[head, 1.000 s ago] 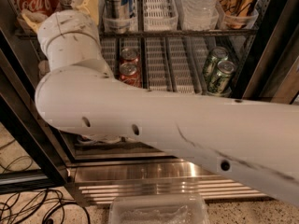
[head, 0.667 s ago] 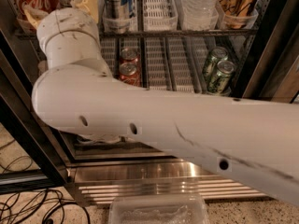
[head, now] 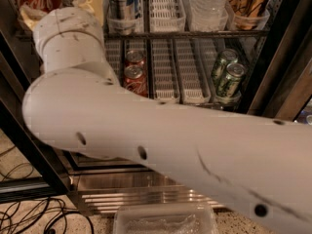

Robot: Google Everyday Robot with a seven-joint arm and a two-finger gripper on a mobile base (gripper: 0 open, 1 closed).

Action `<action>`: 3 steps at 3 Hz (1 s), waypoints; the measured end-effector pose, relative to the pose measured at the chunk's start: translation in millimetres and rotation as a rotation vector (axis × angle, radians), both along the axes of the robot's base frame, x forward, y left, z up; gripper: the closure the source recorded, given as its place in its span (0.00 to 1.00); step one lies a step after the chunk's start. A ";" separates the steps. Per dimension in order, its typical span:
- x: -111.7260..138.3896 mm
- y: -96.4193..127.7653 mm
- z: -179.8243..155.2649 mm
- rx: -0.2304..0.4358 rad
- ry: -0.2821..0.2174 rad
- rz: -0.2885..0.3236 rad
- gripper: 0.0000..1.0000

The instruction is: Pick 7up can from top shelf of fridge

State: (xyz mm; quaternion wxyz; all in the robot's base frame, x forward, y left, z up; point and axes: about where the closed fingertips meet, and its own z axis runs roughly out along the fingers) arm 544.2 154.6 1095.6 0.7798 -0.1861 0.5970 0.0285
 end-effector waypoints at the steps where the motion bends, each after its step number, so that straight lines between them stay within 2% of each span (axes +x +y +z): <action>1: -16.9 -1.2 2.6 0.014 0.044 0.009 0.26; 3: -20.1 -5.4 -2.6 0.050 0.108 -0.003 0.29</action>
Offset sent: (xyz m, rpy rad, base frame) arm -0.0225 -0.0080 -0.0115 0.0544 0.1415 0.0025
